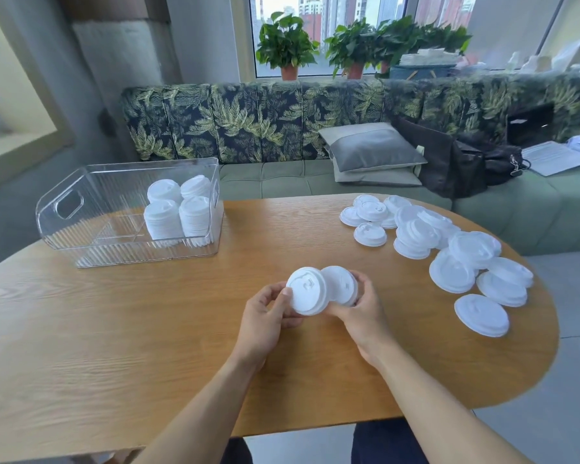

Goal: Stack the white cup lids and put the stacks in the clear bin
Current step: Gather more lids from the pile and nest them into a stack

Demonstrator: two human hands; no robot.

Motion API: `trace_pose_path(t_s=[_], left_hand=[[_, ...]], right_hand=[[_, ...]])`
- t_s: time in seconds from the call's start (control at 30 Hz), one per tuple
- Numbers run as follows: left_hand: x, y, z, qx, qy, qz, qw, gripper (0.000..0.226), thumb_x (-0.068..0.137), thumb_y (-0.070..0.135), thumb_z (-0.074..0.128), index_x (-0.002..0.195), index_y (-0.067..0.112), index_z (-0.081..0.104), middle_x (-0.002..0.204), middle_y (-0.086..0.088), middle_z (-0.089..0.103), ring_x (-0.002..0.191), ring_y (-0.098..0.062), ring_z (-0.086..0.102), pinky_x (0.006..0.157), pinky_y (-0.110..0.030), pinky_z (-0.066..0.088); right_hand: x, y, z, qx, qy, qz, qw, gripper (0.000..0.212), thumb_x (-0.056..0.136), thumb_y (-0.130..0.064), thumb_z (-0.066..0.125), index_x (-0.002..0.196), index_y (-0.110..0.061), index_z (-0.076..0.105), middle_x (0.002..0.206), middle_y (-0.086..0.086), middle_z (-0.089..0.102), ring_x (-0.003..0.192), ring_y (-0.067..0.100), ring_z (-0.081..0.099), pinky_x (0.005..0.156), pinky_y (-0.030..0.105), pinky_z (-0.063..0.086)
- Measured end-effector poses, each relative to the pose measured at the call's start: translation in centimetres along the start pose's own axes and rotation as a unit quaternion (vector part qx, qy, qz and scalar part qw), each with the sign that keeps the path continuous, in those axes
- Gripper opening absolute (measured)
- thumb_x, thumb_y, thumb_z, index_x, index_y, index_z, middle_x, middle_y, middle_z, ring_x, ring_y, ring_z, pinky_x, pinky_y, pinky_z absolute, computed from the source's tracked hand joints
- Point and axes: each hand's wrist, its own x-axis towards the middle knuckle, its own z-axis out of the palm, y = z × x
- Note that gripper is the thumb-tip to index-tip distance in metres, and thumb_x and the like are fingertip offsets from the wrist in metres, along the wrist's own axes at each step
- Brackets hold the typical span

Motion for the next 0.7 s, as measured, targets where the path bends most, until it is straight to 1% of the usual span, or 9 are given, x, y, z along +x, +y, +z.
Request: trace_pose_path(t_s=[0.07, 0.17, 0.23, 0.3, 0.4, 0.5, 0.57, 0.63, 0.7], left_hand=[[-0.1, 0.1, 0.0, 0.000, 0.002, 0.005, 1.000, 0.023, 0.107, 0.022, 0.057, 0.122, 0.009, 0.069, 0.111, -0.013, 0.077, 0.092, -0.023, 0.076, 0.073, -0.032, 0.062], [0.0, 0.1, 0.0, -0.005, 0.011, 0.013, 1.000, 0.019, 0.107, 0.021, 0.058, 0.121, 0.012, 0.069, 0.110, -0.004, 0.076, 0.091, -0.010, 0.073, 0.071, -0.028, 0.061], [0.2, 0.1, 0.0, -0.004, 0.011, 0.015, 1.000, 0.019, 0.107, 0.020, 0.058, 0.121, 0.012, 0.069, 0.111, -0.003, 0.076, 0.091, -0.006, 0.072, 0.070, -0.027, 0.060], [0.3, 0.0, 0.0, 0.006, 0.013, 0.020, 1.000, 0.020, 0.106, 0.020, 0.060, 0.122, 0.011, 0.069, 0.110, -0.006, 0.077, 0.087, -0.010, 0.072, 0.068, -0.026, 0.060], [0.3, -0.3, 0.1, 0.019, 0.022, 0.025, 0.999, 0.020, 0.105, 0.020, 0.061, 0.122, 0.011, 0.068, 0.105, -0.008, 0.077, 0.071, -0.012, 0.068, 0.063, -0.026, 0.058], [0.5, -0.5, 0.0, 0.025, 0.023, 0.014, 0.999, 0.021, 0.104, 0.023, 0.063, 0.122, 0.014, 0.067, 0.104, -0.007, 0.078, 0.061, -0.010, 0.066, 0.059, -0.021, 0.054], [0.5, -0.5, 0.0, 0.024, 0.018, 0.012, 0.999, 0.020, 0.104, 0.023, 0.063, 0.121, 0.014, 0.068, 0.102, -0.005, 0.078, 0.059, -0.009, 0.065, 0.057, -0.019, 0.052], [0.6, -0.6, 0.0, 0.023, 0.016, 0.014, 1.000, 0.020, 0.104, 0.023, 0.063, 0.121, 0.013, 0.069, 0.103, -0.004, 0.078, 0.060, -0.010, 0.065, 0.058, -0.020, 0.053], [0.7, -0.6, 0.0, 0.023, 0.017, 0.011, 1.000, 0.021, 0.104, 0.023, 0.063, 0.122, 0.014, 0.069, 0.104, -0.004, 0.078, 0.060, -0.012, 0.066, 0.060, -0.024, 0.055]], right_hand=[[0.0, -0.2, -0.3, 0.023, -0.032, -0.007, 0.999, 0.090, 0.045, -0.032, 0.098, 0.126, -0.039, 0.059, 0.118, -0.010, 0.075, 0.110, 0.009, 0.071, 0.095, 0.031, 0.055], [0.2, -0.4, -0.8, 0.061, -0.070, -0.014, 0.996, 0.079, 0.052, -0.024, 0.093, 0.125, -0.035, 0.066, 0.121, -0.004, 0.076, 0.116, 0.016, 0.069, 0.100, 0.035, 0.052], [0.2, -0.5, -0.8, 0.065, -0.080, -0.011, 0.995, 0.076, 0.052, -0.023, 0.089, 0.124, -0.037, 0.068, 0.121, -0.005, 0.076, 0.117, 0.015, 0.069, 0.101, 0.034, 0.052], [0.2, -0.4, -0.7, 0.046, -0.097, -0.007, 0.994, 0.081, 0.056, -0.016, 0.087, 0.132, -0.032, 0.065, 0.122, -0.006, 0.075, 0.118, 0.013, 0.068, 0.103, 0.033, 0.053], [0.5, -0.3, -0.7, 0.013, -0.128, 0.004, 0.992, 0.082, 0.076, 0.006, 0.081, 0.148, -0.023, 0.053, 0.128, -0.008, 0.072, 0.121, 0.008, 0.065, 0.102, 0.029, 0.053], [0.6, -0.3, -0.9, 0.016, -0.145, 0.015, 0.989, 0.084, 0.078, 0.016, 0.072, 0.150, -0.022, 0.049, 0.130, -0.004, 0.071, 0.119, 0.008, 0.065, 0.097, 0.025, 0.054], [0.5, -0.7, -0.9, 0.032, -0.151, 0.022, 0.988, 0.082, 0.071, 0.015, 0.068, 0.143, -0.023, 0.056, 0.125, 0.001, 0.072, 0.114, 0.013, 0.065, 0.097, 0.031, 0.056], [0.3, -1.1, -0.8, 0.057, -0.163, 0.030, 0.984, 0.073, 0.063, 0.005, 0.063, 0.131, -0.022, 0.066, 0.119, 0.006, 0.074, 0.109, 0.019, 0.065, 0.104, 0.046, 0.053], [0.4, -1.3, -1.0, 0.102, -0.176, 0.051, 0.978, 0.060, 0.071, -0.001, 0.058, 0.129, -0.014, 0.068, 0.126, 0.014, 0.072, 0.110, 0.023, 0.065, 0.109, 0.051, 0.048]])
